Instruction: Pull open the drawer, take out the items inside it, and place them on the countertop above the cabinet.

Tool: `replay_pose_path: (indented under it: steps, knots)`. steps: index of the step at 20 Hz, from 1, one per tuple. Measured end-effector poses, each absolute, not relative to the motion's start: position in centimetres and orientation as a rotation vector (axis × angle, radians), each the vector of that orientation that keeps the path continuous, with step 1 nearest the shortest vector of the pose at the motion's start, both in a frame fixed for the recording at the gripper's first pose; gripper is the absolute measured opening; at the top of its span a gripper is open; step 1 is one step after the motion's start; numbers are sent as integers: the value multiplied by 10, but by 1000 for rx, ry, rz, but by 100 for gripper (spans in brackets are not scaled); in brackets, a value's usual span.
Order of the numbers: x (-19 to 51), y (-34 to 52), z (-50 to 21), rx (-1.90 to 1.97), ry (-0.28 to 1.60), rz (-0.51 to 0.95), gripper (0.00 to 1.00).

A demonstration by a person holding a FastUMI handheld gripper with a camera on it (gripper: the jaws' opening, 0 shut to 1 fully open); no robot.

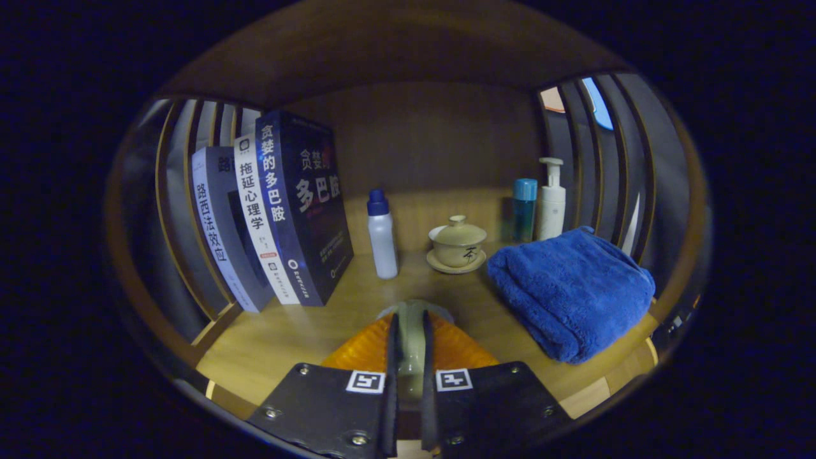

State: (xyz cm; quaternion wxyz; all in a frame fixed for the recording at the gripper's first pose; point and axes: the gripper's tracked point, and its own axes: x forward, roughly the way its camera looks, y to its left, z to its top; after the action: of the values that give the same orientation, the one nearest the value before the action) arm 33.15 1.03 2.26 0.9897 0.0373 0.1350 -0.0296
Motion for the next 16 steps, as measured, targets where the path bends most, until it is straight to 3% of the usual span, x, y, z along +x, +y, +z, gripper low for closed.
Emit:
replay_pose_path:
  steps: [2, 12, 16]
  knots:
    - [335, 6, 18, 51, 270, -95, 15]
    - [305, 17, 50, 85, 211, -45, 99]
    - [274, 16, 85, 133, 153, -41, 99]
